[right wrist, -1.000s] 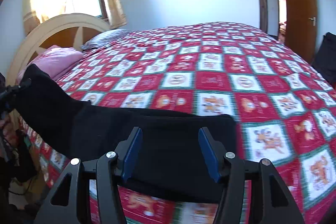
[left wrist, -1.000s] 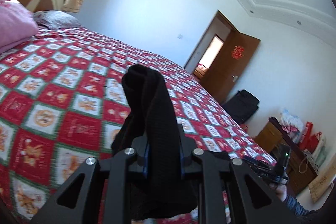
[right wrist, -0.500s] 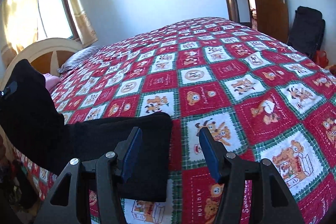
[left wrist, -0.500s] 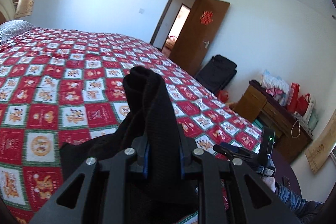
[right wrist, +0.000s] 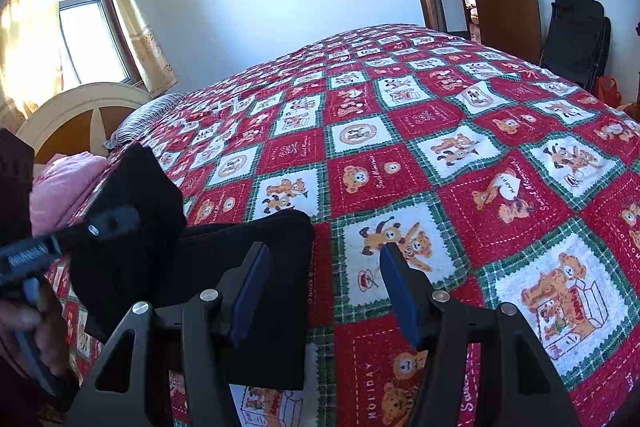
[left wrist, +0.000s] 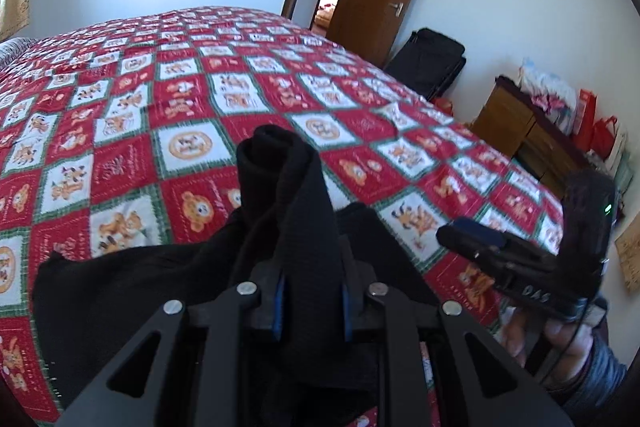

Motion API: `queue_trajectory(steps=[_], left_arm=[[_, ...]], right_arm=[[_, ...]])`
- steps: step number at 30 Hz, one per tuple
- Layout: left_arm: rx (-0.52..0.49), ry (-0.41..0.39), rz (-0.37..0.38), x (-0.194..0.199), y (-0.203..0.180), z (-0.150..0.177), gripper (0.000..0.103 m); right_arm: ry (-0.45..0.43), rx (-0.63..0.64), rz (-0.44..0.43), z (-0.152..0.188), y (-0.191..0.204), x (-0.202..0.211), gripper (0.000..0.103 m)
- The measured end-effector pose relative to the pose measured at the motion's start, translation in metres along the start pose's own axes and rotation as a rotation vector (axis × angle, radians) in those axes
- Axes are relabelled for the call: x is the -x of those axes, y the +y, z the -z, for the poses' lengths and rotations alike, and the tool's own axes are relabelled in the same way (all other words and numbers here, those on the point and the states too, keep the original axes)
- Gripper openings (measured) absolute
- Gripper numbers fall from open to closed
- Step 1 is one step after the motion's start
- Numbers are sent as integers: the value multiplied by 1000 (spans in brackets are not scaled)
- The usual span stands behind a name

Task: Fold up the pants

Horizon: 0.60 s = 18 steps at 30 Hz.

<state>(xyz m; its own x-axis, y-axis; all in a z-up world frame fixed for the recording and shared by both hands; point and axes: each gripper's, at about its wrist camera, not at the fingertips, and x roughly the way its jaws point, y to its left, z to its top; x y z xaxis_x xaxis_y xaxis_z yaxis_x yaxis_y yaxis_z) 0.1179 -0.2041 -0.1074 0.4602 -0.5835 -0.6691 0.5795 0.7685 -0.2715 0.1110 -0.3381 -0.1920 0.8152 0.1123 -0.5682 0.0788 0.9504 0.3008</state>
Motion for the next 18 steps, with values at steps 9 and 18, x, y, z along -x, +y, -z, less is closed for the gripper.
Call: queue_trajectory(steps=[9,18], left_arm=[[-75,-33,67,14,-31,14,52],[-45,-197,-170,67,28,42,80]], right_arm=[[14,-77,-10,1,-16,-4,60],[24,-149,-184,-6,0,3,68]])
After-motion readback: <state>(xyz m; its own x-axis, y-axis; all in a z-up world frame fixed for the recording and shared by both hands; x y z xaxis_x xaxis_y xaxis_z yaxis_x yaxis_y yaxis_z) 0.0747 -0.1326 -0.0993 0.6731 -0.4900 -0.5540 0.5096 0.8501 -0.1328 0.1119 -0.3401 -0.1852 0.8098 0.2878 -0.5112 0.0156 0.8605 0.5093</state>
